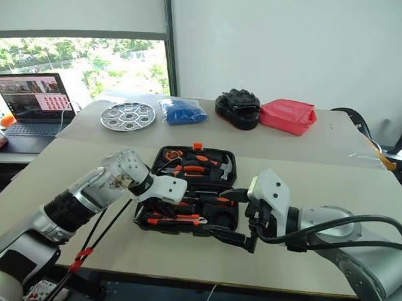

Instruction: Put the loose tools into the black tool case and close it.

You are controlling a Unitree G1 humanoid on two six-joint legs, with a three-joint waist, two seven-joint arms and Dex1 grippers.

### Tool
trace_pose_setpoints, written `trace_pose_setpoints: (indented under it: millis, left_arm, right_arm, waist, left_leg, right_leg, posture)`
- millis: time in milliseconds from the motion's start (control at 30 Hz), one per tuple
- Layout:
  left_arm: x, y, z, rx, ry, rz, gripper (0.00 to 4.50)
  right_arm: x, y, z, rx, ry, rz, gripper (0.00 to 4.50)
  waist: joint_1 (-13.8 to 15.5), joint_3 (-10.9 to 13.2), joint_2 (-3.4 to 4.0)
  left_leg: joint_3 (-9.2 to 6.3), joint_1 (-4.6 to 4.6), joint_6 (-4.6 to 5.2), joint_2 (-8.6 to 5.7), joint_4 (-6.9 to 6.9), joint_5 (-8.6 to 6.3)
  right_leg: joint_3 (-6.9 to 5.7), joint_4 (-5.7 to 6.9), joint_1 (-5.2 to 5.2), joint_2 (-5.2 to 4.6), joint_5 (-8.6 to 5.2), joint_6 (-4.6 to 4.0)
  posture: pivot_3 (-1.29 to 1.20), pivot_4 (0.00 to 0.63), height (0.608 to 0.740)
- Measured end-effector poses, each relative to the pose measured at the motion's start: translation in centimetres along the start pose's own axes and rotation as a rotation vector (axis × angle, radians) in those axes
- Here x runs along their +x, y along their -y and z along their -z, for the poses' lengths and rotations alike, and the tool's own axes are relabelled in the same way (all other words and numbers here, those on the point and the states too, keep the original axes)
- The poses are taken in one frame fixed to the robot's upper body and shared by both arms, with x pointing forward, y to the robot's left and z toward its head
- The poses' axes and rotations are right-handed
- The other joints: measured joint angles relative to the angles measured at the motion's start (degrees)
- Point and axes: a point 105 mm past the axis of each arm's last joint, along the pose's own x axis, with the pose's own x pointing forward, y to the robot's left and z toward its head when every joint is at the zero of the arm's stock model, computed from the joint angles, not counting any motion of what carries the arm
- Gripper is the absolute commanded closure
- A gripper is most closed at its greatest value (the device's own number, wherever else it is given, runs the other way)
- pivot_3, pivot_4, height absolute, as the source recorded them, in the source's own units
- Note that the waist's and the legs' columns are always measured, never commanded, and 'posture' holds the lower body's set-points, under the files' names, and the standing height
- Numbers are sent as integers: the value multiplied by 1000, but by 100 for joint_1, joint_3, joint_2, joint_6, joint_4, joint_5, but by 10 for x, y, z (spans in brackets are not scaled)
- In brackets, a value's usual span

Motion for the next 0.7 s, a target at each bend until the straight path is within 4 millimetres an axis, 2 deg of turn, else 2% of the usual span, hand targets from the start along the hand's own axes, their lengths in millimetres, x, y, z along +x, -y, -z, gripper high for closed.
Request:
trace_pose_setpoints:
  millis: [333, 400, 467, 567, 600, 700]
  left_arm:
    - [-1, 1, 3, -8, 8, 2, 4469]
    - [0, -1, 0, -21, 36, 3, 4469]
    - [-7, -6, -9, -79, 145, -14, 4469]
    - [-36, -19, -32, -149, 380, -79, 4469]
    - [-51, -23, -39, -168, 463, -103, 4469]
    - [-81, -27, -43, -213, 595, -145, 3817]
  right_arm:
    - [-1, 0, 2, 7, -8, 5, 0]
    - [-1, 0, 3, 7, -8, 5, 0]
    - [-2, 1, 4, 4, -21, 7, 0]
    - [-9, 8, 8, 9, -46, 47, 0]
    - [-14, 13, 12, 22, -57, 80, 0]
    - [-25, 26, 27, 72, -80, 174, 0]
  waist:
    - [-12, 0, 1]
    - [-5, 0, 1]
    - [2, 1, -1]
    - [-1, 1, -1]
    - [-4, 1, -1]
    - [-11, 1, -1]
  left_leg:
    - [2, 10, 0, 1, -1, 0]
    - [1, 8, 0, 1, -1, 0]
    - [-1, -7, 0, 2, 2, 0]
    - [-6, -14, 0, 2, 2, 0]
    - [-6, -14, 0, 2, 1, 0]
    - [-5, -11, 1, 2, -1, 0]
  right_leg:
    - [1, 2, 7, 1, 0, 0]
    - [1, 2, 5, 1, 0, 0]
    - [-1, 1, -6, 0, 0, 1]
    - [-5, -2, -9, 0, 0, 1]
    - [-5, -2, -9, 0, 0, 1]
    - [-5, -1, -8, 0, 0, 1]
  posture:
    - [0, 150, 740]
    - [0, 150, 740]
    - [0, 150, 740]
    - [0, 150, 740]
    - [0, 150, 740]
    - [0, 150, 740]
